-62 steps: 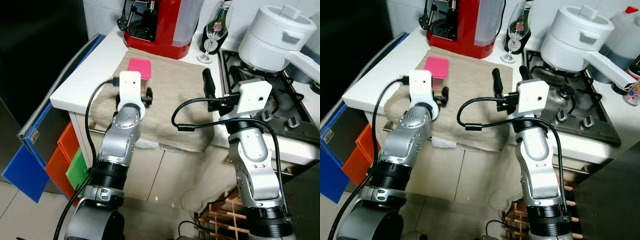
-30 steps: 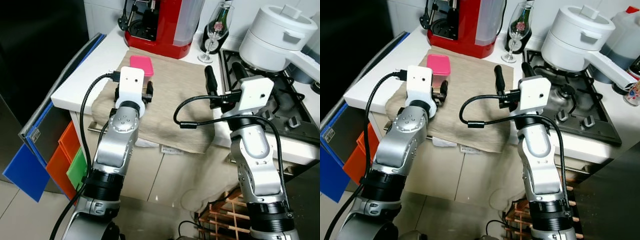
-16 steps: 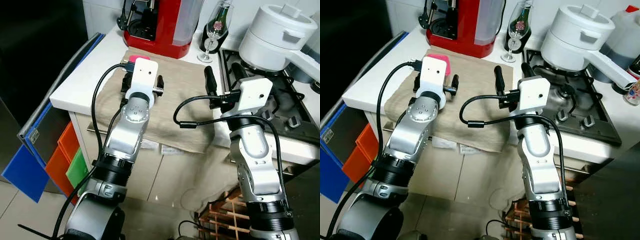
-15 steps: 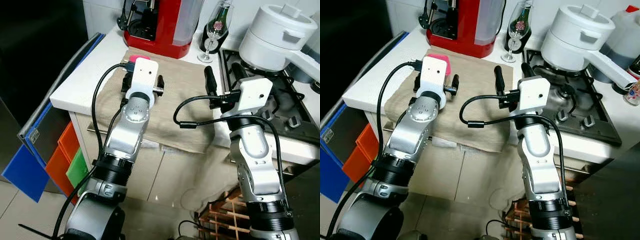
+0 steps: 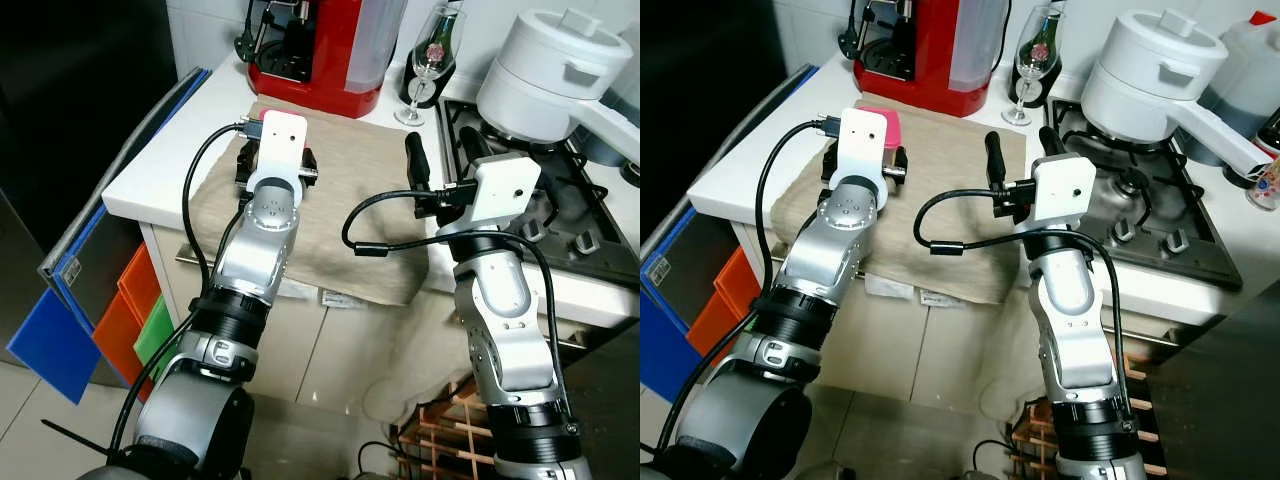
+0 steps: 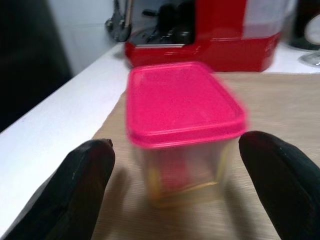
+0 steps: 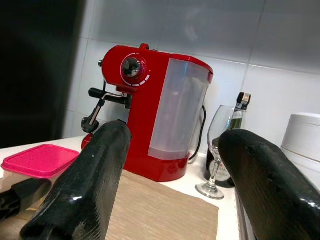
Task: Restocking fridge
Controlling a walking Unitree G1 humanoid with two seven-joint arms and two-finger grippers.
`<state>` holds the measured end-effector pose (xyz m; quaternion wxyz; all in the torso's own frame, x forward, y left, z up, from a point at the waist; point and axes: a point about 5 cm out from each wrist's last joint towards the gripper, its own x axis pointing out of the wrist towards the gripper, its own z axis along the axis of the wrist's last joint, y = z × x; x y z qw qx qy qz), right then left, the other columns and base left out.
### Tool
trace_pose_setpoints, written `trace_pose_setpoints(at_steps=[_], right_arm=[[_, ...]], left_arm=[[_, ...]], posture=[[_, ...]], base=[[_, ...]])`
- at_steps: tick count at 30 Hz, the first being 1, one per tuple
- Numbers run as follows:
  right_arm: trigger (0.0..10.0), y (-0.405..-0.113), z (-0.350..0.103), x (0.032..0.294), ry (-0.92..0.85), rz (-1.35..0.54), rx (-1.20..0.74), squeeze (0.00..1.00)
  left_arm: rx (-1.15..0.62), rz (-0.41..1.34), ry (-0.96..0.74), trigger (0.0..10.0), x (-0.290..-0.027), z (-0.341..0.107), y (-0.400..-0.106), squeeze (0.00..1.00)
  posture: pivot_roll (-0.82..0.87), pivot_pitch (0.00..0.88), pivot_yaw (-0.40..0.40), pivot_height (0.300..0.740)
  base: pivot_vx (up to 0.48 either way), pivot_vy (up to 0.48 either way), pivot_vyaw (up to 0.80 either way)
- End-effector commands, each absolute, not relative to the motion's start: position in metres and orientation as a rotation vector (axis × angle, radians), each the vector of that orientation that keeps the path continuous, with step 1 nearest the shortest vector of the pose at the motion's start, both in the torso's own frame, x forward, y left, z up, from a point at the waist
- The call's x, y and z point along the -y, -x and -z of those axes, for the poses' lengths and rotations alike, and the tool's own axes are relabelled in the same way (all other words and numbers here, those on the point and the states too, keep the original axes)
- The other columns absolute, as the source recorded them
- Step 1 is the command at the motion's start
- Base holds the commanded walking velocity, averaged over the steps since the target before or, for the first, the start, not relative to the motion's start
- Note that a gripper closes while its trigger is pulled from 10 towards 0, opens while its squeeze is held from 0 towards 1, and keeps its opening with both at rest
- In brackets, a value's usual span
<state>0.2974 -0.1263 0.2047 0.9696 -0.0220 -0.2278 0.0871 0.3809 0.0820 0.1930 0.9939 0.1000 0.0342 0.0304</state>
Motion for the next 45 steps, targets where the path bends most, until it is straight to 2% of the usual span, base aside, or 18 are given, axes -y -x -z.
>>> trace_pose_setpoints(at_steps=[1, 42, 43, 45], right_arm=[[10.0, -0.294, -0.206, 0.129, 0.060, -0.166, 0.474, 0.00], [10.0, -0.292, -0.205, 0.130, 0.069, -0.167, 0.462, 0.00], [10.0, -0.292, -0.206, 0.130, 0.070, -0.167, 0.462, 0.00], [10.0, -0.292, -0.206, 0.130, 0.070, -0.167, 0.462, 0.00]], left_arm=[[-0.070, -0.089, -0.202, 10.0, -0.082, -0.195, -0.385, 0.00], [-0.081, -0.018, -0.152, 10.0, -0.097, -0.194, -0.412, 0.00], [-0.078, -0.011, -0.138, 0.0, -0.098, -0.195, -0.413, 0.00], [-0.077, -0.011, -0.136, 0.0, -0.098, -0.196, -0.413, 0.00]], posture=[[-0.10, 0.000, -0.087, 0.740], [-0.12, 0.008, -0.093, 0.740], [-0.12, 0.008, -0.093, 0.740], [-0.12, 0.008, -0.093, 0.740]], base=[[0.000, 0.000, 0.00], [0.000, 0.000, 0.00], [0.000, 0.000, 0.00], [0.000, 0.000, 0.00]])
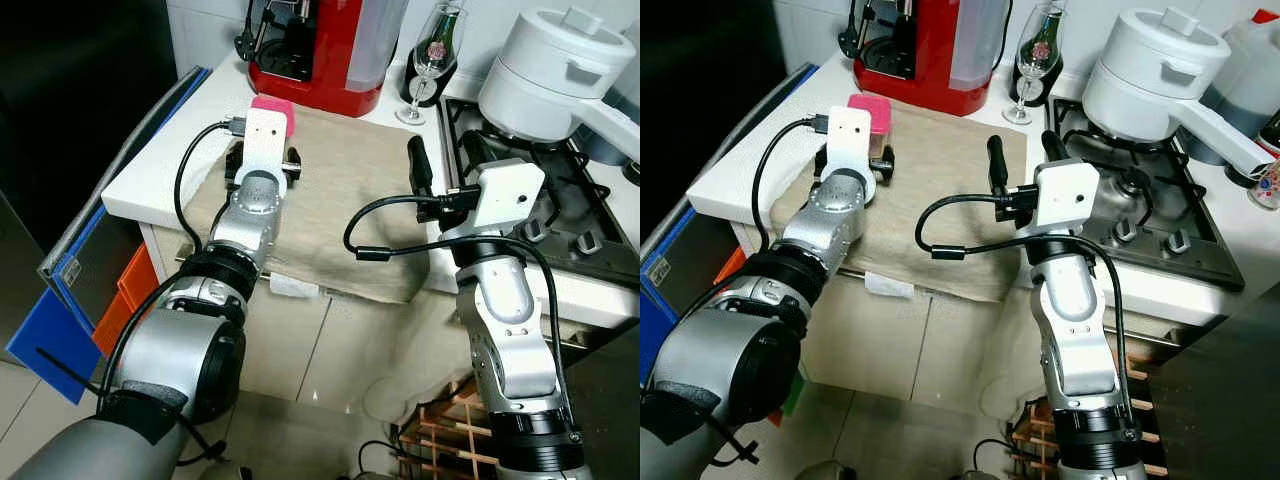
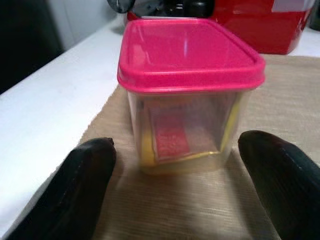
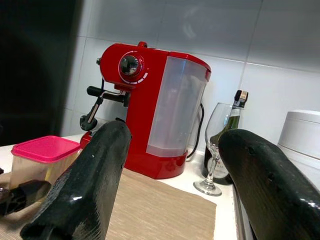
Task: Restocking fridge
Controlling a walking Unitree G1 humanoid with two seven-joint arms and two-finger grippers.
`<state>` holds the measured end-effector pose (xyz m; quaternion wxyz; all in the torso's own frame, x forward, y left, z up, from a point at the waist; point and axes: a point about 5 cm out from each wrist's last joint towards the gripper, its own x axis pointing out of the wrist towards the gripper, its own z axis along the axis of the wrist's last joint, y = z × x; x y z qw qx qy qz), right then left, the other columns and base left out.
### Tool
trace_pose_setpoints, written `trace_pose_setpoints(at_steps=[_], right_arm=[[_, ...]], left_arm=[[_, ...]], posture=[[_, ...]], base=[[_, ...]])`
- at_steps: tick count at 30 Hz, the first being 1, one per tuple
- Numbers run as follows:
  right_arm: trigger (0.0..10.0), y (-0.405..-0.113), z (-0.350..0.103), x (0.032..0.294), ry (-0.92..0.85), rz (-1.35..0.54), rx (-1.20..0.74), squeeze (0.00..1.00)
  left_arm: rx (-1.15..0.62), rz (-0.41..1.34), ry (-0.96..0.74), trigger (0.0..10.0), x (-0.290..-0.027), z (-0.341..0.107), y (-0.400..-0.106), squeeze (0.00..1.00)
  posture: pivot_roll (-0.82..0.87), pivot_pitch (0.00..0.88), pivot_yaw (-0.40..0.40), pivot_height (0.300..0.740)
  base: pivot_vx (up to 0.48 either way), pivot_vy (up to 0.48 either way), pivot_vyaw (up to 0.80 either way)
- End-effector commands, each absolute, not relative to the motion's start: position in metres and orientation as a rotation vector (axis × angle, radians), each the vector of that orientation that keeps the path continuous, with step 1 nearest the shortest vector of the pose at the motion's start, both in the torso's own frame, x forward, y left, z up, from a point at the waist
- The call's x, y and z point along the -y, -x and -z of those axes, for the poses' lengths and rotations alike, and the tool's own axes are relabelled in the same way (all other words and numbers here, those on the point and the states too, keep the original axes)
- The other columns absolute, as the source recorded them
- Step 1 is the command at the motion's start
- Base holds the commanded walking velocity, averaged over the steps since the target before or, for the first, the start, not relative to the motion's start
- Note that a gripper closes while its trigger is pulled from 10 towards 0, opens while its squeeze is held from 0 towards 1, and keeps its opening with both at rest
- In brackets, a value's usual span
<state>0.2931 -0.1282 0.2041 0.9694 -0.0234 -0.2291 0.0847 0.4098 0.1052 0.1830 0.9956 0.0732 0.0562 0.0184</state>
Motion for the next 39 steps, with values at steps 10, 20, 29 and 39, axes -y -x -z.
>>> trace_pose_setpoints(at_steps=[10, 20, 29, 39], right_arm=[[10.0, -0.293, -0.206, 0.130, 0.072, -0.168, 0.465, 0.00], [10.0, -0.293, -0.207, 0.131, 0.074, -0.164, 0.468, 0.00], [10.0, -0.294, -0.207, 0.131, 0.075, -0.169, 0.469, 0.00], [10.0, -0.293, -0.207, 0.134, 0.080, -0.165, 0.472, 0.00]], left_arm=[[-0.066, -0.028, -0.139, 0.0, -0.099, -0.200, -0.415, 0.00], [-0.054, -0.012, -0.121, 0.0, -0.097, -0.202, -0.415, 0.00], [0.003, -0.004, -0.110, 0.0, -0.099, -0.207, -0.414, 0.00], [0.282, -0.031, -0.107, 10.0, -0.108, -0.243, -0.374, 0.98]], posture=[[-0.13, 0.001, -0.093, 0.740], [-0.13, 0.000, -0.093, 0.740], [-0.12, 0.000, -0.095, 0.740], [-0.12, 0.000, -0.089, 0.740]], base=[[0.000, 0.000, 0.00], [0.000, 0.000, 0.00], [0.000, 0.000, 0.00], [0.000, 0.000, 0.00]])
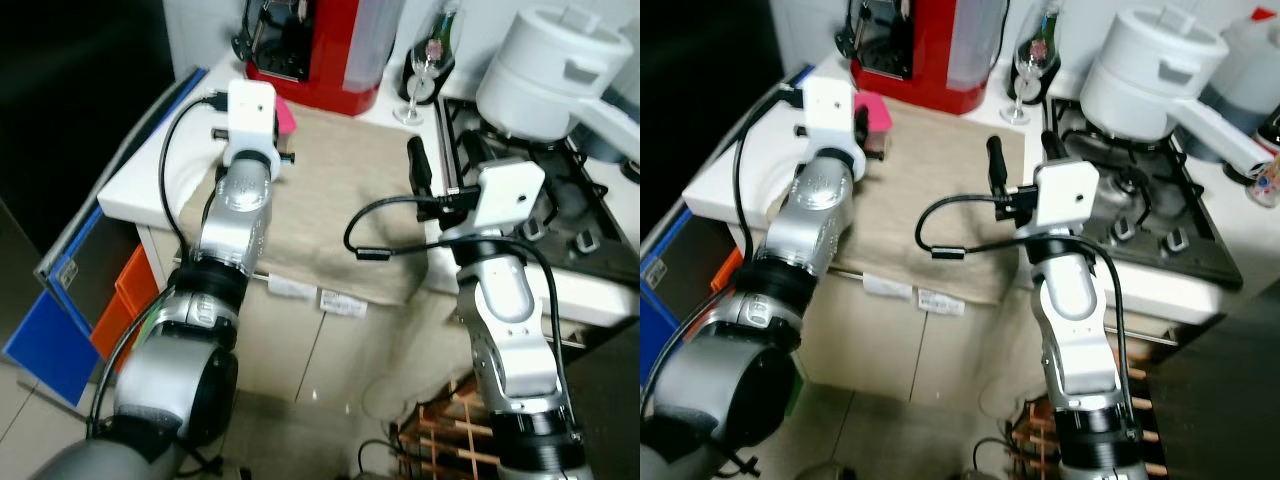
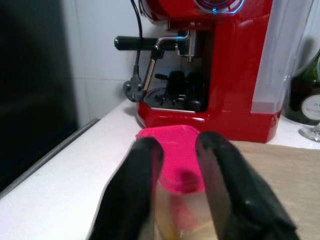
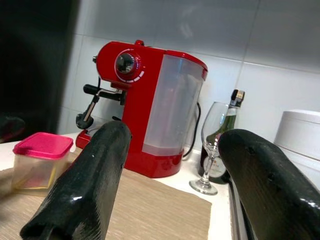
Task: Restocking fridge
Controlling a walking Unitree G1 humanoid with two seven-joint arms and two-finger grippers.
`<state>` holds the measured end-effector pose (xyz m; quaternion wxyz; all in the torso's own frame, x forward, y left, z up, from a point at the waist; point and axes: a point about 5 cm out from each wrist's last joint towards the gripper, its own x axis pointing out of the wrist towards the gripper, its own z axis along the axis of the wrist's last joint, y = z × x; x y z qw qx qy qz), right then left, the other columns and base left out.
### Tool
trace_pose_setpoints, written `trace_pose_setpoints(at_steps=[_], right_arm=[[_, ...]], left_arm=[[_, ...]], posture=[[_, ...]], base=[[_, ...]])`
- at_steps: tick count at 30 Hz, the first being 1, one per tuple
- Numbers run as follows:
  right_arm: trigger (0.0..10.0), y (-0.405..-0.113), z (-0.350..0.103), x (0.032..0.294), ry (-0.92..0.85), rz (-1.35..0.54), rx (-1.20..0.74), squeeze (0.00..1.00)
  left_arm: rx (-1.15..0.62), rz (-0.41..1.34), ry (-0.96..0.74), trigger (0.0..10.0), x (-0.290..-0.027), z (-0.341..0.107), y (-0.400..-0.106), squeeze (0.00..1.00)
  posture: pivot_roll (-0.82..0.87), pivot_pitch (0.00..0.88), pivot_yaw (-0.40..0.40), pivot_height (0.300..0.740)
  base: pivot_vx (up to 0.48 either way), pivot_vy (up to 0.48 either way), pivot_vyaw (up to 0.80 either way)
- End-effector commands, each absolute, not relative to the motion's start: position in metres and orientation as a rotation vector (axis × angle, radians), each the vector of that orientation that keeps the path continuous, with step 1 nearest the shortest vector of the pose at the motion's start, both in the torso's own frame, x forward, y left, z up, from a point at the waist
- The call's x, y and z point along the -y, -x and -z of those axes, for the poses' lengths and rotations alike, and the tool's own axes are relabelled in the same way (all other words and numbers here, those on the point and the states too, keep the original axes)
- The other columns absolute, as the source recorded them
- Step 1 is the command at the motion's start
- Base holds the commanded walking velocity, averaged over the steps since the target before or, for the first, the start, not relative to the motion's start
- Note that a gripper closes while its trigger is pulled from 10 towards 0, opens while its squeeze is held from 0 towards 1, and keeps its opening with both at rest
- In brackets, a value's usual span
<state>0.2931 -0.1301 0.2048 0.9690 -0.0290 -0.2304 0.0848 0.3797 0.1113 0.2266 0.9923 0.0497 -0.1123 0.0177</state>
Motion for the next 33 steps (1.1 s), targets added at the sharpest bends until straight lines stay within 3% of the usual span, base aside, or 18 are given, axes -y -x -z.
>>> trace_pose_setpoints(at_steps=[1, 6, 12, 25, 33], right_arm=[[10.0, -0.293, -0.207, 0.135, 0.079, -0.164, 0.472, 0.00], [10.0, -0.297, -0.203, 0.136, 0.056, -0.169, 0.450, 0.00], [10.0, -0.307, -0.202, 0.134, 0.000, -0.162, 0.428, 0.00], [10.0, -0.319, -0.199, 0.126, -0.065, -0.141, 0.418, 0.00], [10.0, -0.321, -0.203, 0.124, -0.056, -0.149, 0.440, 0.00]], left_arm=[[0.290, -0.029, -0.107, 10.0, -0.112, -0.241, -0.367, 1.00], [0.271, 0.009, -0.088, 10.0, -0.121, -0.220, -0.338, 1.00], [0.314, 0.047, -0.103, 10.0, -0.123, -0.225, -0.321, 1.00], [0.264, 0.113, -0.132, 10.0, -0.122, -0.216, -0.323, 1.00], [0.258, 0.112, -0.127, 10.0, -0.118, -0.220, -0.328, 1.00]], posture=[[-0.11, 0.000, -0.087, 0.740], [-0.06, 0.000, -0.092, 0.740], [-0.03, 0.000, -0.077, 0.740], [-0.02, 0.000, -0.023, 0.740], [-0.02, 0.000, -0.021, 0.740]], base=[[0.000, 0.000, 0.00], [0.000, 0.000, 0.00], [0.000, 0.000, 0.00], [0.000, 0.000, 0.00], [0.000, 0.463, 0.00]])
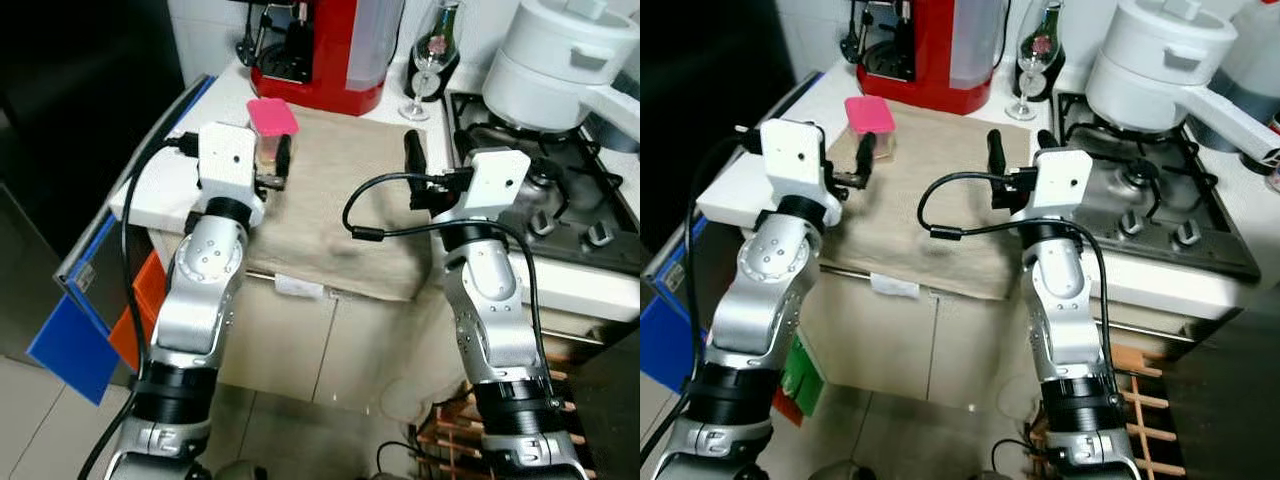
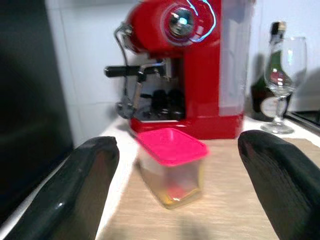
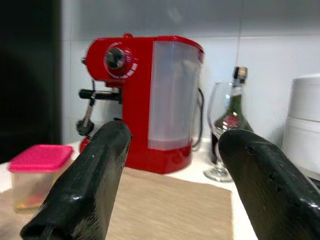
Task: Restocking fridge
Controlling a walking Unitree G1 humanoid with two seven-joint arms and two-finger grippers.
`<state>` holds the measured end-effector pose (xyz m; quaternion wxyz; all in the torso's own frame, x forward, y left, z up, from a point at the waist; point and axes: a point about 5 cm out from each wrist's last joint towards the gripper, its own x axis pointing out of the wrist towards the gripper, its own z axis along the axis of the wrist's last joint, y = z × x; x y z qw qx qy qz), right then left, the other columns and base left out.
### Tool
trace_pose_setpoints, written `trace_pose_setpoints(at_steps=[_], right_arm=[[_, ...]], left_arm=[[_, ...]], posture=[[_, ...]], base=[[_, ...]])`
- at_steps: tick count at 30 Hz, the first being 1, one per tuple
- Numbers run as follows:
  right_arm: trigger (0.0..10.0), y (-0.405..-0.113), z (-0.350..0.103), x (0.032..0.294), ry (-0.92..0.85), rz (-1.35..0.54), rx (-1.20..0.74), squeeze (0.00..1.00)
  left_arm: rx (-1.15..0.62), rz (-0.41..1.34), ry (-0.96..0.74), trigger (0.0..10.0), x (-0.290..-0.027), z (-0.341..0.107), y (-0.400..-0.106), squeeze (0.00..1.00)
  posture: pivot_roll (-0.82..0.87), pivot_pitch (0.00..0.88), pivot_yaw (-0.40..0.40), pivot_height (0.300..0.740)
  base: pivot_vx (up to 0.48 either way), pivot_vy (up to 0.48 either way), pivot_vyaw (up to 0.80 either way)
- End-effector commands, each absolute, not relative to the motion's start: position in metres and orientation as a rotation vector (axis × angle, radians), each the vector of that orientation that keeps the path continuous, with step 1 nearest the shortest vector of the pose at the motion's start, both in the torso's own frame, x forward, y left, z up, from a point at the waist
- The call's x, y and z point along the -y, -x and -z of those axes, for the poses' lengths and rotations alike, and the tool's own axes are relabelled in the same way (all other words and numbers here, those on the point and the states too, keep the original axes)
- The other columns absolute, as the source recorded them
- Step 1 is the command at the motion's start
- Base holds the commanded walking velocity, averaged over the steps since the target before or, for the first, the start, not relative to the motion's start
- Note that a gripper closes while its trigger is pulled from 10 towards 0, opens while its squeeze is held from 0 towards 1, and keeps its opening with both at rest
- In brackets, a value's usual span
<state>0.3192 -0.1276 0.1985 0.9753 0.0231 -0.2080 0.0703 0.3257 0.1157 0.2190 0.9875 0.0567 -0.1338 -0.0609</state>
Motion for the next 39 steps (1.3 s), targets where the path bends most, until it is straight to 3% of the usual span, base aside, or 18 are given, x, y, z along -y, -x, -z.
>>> trace_pose_setpoints(at_steps=[1, 9, 10, 11, 16, 27, 28, 29, 30, 39], right_arm=[[10.0, -0.321, -0.203, 0.124, -0.056, -0.149, 0.440, 0.00], [10.0, -0.321, -0.201, 0.125, -0.054, -0.152, 0.438, 0.00], [10.0, -0.321, -0.201, 0.126, -0.053, -0.152, 0.437, 0.00], [10.0, -0.321, -0.201, 0.126, -0.053, -0.153, 0.436, 0.00], [10.0, -0.324, -0.202, 0.123, -0.054, -0.158, 0.437, 0.00], [10.0, -0.330, -0.200, 0.123, -0.049, -0.126, 0.407, 0.00], [10.0, -0.333, -0.198, 0.123, -0.049, -0.117, 0.384, 0.90], [10.0, -0.334, -0.198, 0.123, -0.054, -0.124, 0.377, 0.90], [10.0, -0.334, -0.200, 0.121, -0.059, -0.147, 0.376, 1.00], [10.0, -0.336, -0.198, 0.118, -0.092, -0.191, 0.346, 1.00]], left_arm=[[0.258, 0.112, -0.127, 10.0, -0.118, -0.220, -0.328, 1.00], [0.291, 0.147, -0.137, 10.0, -0.114, -0.225, -0.329, 1.00], [0.287, 0.157, -0.139, 10.0, -0.112, -0.226, -0.330, 0.31], [0.288, 0.162, -0.138, 10.0, -0.110, -0.226, -0.330, 0.00], [0.286, 0.169, -0.108, 10.0, -0.110, -0.227, -0.330, 0.00], [0.277, 0.197, -0.142, 10.0, -0.108, -0.226, -0.329, 0.00], [0.278, 0.177, -0.131, 10.0, -0.110, -0.227, -0.329, 0.00], [0.280, 0.163, -0.125, 10.0, -0.112, -0.228, -0.329, 0.00], [0.286, 0.135, -0.092, 10.0, -0.115, -0.230, -0.330, 0.00], [0.333, 0.122, -0.116, 10.0, -0.121, -0.241, -0.329, 0.00]], posture=[[-0.02, 0.000, -0.021, 0.740], [-0.02, 0.000, -0.027, 0.740], [-0.02, 0.000, -0.028, 0.740], [-0.02, 0.000, -0.028, 0.740], [-0.01, 0.000, -0.031, 0.740], [0.01, 0.000, -0.024, 0.740], [0.01, 0.000, -0.024, 0.740], [0.00, 0.000, -0.022, 0.740], [0.00, 0.000, -0.022, 0.740], [0.01, 0.000, -0.026, 0.740]], base=[[0.000, 0.480, 0.00], [0.000, 0.420, 0.00], [0.000, 0.000, 0.00], [0.000, 0.000, 0.00], [0.000, 0.000, 0.00], [0.416, 0.088, 0.00], [0.435, 0.000, 0.00], [0.435, 0.000, 0.00], [0.300, 0.375, 0.00], [0.033, 0.465, 0.00]])
